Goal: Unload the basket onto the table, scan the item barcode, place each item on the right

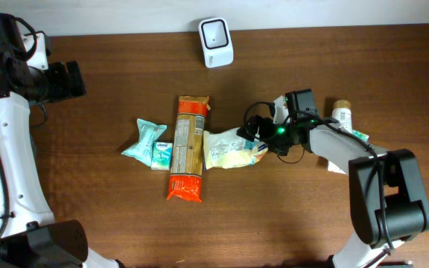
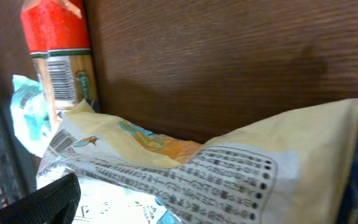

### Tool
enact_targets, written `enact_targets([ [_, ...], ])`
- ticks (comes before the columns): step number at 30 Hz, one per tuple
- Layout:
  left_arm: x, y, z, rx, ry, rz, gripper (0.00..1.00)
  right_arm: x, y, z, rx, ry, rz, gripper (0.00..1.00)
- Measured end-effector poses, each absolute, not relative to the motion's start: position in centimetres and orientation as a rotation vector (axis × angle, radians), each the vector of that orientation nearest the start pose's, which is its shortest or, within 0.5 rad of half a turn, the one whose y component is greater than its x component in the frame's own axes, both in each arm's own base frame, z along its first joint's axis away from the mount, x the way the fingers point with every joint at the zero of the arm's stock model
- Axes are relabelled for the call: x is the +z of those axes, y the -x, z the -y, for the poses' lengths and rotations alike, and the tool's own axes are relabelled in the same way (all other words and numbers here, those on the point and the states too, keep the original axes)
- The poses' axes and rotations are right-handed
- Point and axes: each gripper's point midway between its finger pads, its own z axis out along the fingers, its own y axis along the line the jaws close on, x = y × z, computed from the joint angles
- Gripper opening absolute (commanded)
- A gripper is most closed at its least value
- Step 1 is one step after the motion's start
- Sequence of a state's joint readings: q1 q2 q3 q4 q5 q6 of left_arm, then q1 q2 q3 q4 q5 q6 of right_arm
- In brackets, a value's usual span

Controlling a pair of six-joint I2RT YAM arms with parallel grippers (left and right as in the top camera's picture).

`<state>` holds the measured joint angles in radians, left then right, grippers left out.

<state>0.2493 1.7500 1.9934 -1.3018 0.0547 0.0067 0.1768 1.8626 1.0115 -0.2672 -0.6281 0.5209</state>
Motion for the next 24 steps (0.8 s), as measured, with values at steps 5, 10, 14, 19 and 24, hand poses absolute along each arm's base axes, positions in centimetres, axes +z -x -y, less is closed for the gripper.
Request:
enact_targets([
  [5, 27.6, -40.0, -9.2, 0.016, 0.299, -2.61, 0.99, 1.8, -36.9, -17.0, 1.056, -0.276, -2.767, 0.04],
  [10, 27.6, -40.0, -9.2, 0.016, 0.299, -2.61, 0.99, 1.7, -36.9, -17.0, 1.062, -0.275, -2.768, 0.04],
  [14, 27.6, -40.0, -9.2, 0.016, 0.299, -2.61, 0.99, 2.0, -36.7, -17.2, 1.073, -0.233, -2.764, 0.04],
  [19, 27.6, -40.0, -9.2, 0.016, 0.299, -2.61, 0.99, 13.8, -35.6, -19.1, 1.184, 0.304, -2.461, 0.04],
  [24, 27.6, -40.0, -9.2, 0.016, 0.299, -2.61, 0.99, 24.2, -33.9, -19.2, 1.089, 0.56, -2.124, 0.04],
])
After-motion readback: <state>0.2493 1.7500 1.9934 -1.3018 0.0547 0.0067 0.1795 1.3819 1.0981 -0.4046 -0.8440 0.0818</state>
